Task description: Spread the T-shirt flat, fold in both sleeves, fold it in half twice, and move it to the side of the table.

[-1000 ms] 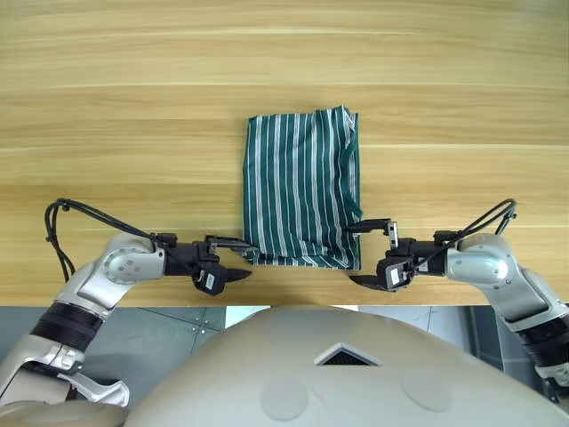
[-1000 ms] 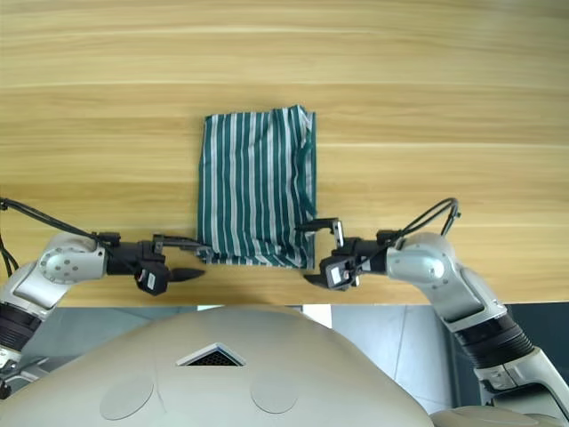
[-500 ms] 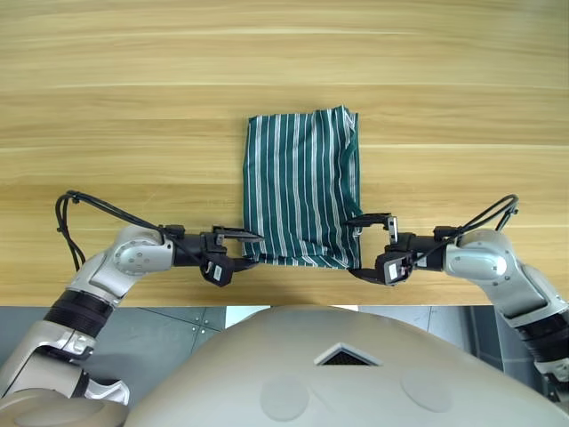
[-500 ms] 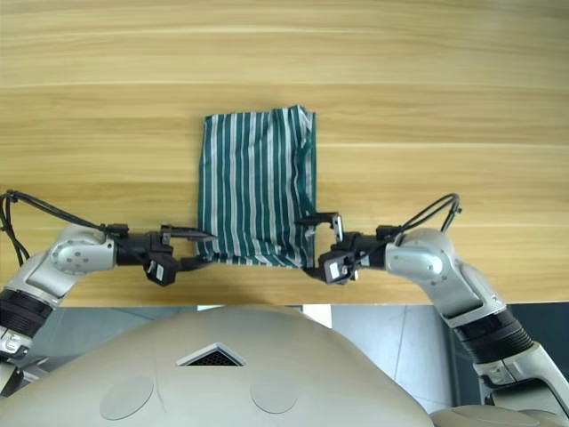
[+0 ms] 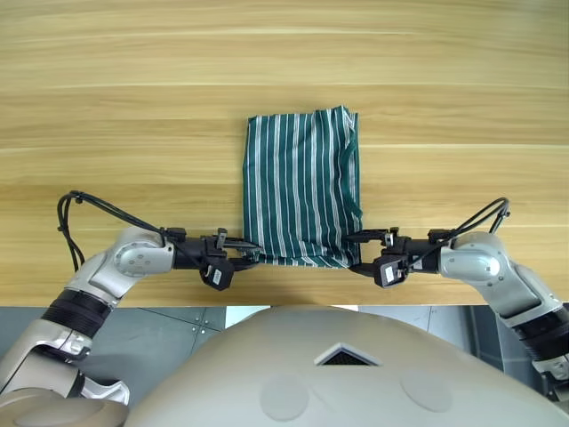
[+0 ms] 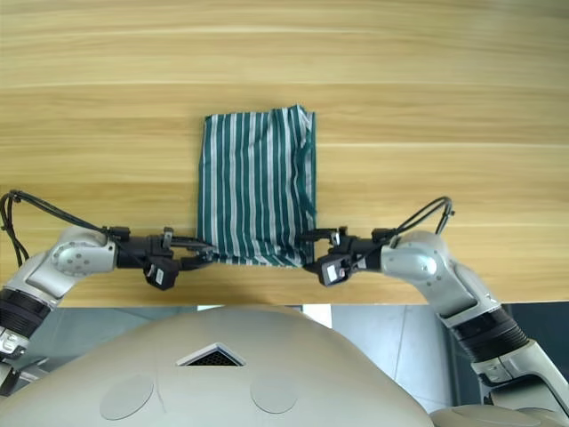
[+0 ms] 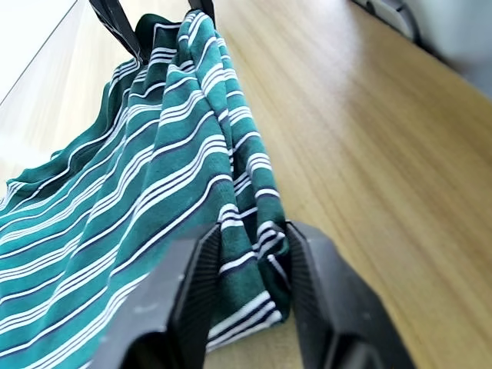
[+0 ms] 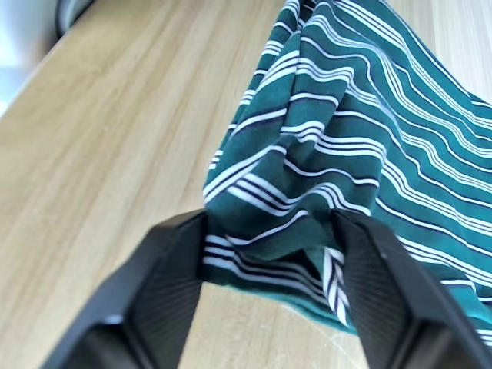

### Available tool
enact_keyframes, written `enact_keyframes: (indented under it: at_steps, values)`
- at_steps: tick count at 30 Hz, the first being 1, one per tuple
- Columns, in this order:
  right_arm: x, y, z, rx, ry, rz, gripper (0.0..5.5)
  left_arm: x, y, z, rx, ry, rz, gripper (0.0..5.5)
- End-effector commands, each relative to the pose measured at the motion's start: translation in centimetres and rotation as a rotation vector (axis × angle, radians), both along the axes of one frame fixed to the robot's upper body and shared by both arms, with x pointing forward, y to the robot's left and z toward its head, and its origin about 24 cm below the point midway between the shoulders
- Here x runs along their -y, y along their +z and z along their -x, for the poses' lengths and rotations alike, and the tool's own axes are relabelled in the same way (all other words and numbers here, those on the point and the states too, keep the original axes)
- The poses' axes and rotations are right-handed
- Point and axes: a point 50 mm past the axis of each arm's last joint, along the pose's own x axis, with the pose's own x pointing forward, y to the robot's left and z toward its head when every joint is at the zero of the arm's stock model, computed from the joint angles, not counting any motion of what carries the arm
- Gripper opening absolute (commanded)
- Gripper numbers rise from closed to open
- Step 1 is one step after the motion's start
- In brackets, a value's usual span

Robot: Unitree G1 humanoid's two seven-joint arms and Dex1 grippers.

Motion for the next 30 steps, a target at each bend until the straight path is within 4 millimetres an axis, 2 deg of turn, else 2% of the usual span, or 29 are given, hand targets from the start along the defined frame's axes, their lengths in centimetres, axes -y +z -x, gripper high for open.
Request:
enact_keyframes:
  at_steps: [1,6,12,21,25,30]
  values:
    - [1.9,-1.1,0.2,-0.044,-0.036,0.149,2.12,-1.4,-1.6,1.1,-0.067,-0.027,-0.148,0.78]
    - [1.9,-1.1,0.4,-0.053,-0.037,0.148,1.14,-1.5,-1.7,1.0,-0.062,-0.024,-0.152,0.00]
    - [1.7,-1.4,0.5,-0.068,-0.033,0.144,0.11,-1.4,-1.4,0.7,-0.048,-0.019,-0.129,0.00]
    - [1.7,-1.0,0.5,-0.087,-0.019,0.114,0.06,-1.0,0.0,0.3,-0.044,-0.015,-0.041,0.00]
    - [1.7,0.8,1.5,-0.129,0.033,0.032,0.06,-0.4,1.9,1.4,-0.093,-0.059,0.054,0.00]
    - [1.9,2.5,2.7,-0.165,0.069,-0.042,0.05,-0.5,3.3,2.9,-0.156,-0.101,0.095,0.00]
